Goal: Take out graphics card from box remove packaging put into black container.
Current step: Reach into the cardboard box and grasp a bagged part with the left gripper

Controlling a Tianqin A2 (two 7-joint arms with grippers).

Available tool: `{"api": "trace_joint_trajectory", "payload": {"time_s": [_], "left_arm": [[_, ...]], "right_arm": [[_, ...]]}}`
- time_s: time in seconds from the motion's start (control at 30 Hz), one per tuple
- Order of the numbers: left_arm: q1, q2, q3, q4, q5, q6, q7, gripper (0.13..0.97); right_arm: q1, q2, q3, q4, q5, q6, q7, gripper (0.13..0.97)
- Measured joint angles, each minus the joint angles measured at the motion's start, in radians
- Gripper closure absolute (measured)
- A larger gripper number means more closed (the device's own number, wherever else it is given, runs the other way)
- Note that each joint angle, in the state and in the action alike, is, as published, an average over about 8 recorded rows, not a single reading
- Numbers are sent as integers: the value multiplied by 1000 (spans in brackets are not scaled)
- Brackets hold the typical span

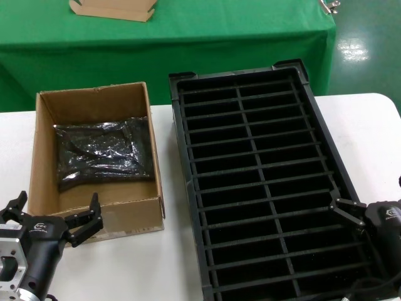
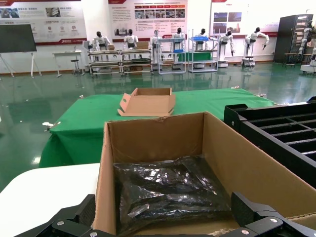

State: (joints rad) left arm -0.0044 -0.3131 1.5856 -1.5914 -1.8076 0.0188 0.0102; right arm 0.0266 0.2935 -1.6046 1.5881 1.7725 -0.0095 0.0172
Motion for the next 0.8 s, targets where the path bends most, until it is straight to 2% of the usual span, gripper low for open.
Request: {"api": "trace_joint_trajectory", "payload": {"time_s": [0.23,0.33,0.43,0.5,0.6,0.73,0.8], "left_arm": [[-3,-11,7,-4,-7,-9,-3,132],[-16,-44,32,-13,-30,-37,-3,132],[-46,-109,85,-28,-86,-92,17,132],[-77,-165,136,-37,-142,-139,48,132],[-155,-271,247,-50,-262,-223,128,132],[-303,-417,436,-69,-455,-352,279,132],[-388,-481,535,-76,-555,-416,366,132]], "right_arm": [[0,0,0,0,0,0,0,129],[0,0,0,0,0,0,0,129],[0,0,0,0,0,0,0,129],[0,0,0,0,0,0,0,129],[0,0,0,0,0,0,0,129],[0,0,0,0,0,0,0,129],[0,0,0,0,0,0,0,129]]}}
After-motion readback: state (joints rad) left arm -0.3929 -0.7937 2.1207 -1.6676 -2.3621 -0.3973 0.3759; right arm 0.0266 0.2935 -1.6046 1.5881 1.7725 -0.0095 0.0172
